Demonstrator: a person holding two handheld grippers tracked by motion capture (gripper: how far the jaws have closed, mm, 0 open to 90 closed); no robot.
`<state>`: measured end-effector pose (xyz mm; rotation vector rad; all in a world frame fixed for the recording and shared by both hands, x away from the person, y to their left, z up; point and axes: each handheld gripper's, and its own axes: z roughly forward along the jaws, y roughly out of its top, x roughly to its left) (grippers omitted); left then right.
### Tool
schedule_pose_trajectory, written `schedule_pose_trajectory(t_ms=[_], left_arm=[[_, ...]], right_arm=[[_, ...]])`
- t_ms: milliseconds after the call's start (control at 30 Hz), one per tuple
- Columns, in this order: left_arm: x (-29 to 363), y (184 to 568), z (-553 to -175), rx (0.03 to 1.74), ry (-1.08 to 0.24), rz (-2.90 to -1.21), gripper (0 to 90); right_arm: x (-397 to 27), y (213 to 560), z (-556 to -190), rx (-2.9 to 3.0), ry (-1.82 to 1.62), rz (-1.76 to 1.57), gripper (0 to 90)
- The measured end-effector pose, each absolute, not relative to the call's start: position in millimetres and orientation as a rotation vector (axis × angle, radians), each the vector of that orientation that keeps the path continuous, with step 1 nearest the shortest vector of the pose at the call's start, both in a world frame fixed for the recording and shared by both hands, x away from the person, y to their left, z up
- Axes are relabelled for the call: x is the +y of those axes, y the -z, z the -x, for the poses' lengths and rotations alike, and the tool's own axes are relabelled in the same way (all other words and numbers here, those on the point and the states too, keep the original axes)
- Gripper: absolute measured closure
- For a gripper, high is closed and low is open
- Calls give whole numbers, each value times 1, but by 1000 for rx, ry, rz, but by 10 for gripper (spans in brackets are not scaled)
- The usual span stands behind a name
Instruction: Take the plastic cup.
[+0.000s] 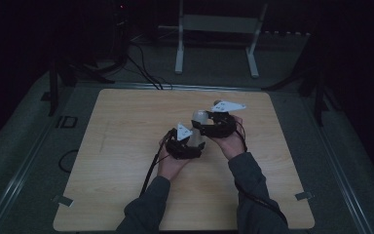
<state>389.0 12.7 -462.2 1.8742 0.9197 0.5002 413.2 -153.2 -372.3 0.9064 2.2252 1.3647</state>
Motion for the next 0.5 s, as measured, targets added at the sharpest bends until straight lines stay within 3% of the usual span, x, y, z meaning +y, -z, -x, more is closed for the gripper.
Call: schedule_pose_trajectory(t_ms=[500], left_arm=[[5, 466, -392, 912, -562, -1842, 198]], right_arm=[[-154, 371, -412, 2247, -1366, -902, 385]])
